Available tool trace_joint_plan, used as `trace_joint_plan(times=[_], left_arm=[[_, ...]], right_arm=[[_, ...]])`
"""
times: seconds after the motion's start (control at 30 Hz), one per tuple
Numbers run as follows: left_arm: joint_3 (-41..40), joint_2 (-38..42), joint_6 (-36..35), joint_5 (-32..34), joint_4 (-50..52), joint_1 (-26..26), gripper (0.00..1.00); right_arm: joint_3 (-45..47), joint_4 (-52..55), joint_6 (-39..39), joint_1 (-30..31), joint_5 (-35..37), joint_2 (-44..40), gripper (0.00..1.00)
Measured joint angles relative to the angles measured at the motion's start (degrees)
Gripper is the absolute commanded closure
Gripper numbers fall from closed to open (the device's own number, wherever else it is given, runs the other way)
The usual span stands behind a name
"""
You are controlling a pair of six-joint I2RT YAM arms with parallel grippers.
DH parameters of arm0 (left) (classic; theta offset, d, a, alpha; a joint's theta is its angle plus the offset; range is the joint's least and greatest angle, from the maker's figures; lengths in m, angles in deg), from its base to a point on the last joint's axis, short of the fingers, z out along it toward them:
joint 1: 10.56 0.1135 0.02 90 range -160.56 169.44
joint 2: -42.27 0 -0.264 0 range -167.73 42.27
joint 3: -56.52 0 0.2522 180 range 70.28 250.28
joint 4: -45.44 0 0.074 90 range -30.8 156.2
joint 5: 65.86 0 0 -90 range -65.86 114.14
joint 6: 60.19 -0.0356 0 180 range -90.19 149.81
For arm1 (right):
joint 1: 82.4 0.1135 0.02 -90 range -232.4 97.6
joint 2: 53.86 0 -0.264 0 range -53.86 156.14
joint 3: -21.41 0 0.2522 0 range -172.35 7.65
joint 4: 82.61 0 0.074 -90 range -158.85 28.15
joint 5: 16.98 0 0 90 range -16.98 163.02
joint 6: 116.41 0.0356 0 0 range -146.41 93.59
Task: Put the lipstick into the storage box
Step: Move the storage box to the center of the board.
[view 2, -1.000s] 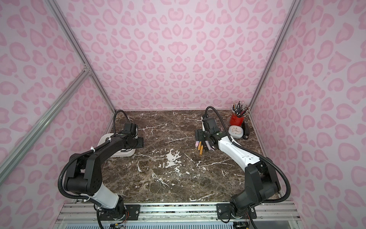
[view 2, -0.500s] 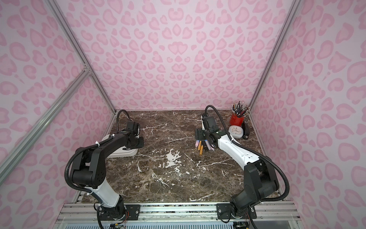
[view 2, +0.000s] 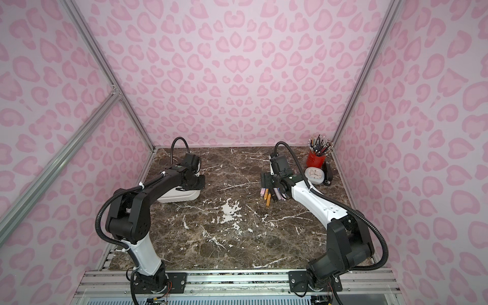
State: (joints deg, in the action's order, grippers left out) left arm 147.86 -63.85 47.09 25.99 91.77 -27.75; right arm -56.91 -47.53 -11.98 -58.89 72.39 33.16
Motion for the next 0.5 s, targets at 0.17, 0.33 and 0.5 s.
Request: trace_joint_plan(times=[0.17,0.33,0.5], left_arm=[[6.71,-4.52,3.69,-1.49,1.01,-5.18,0.97],[11.17,-8.66,6.47,-1.9,2.03,-11.41,0.94],[12.55,-11.98,8.76,-1.84,2.1,-16.87,0.93]], right_arm=[[3.26,0.63,1.22,0.0,1.16,-2.75,0.16],[5.11,2.27,1.77,-0.04,2.69,-4.66,0.16],[5.11,5.11,3.76,-0.68,4.98,-4.74,0.18]])
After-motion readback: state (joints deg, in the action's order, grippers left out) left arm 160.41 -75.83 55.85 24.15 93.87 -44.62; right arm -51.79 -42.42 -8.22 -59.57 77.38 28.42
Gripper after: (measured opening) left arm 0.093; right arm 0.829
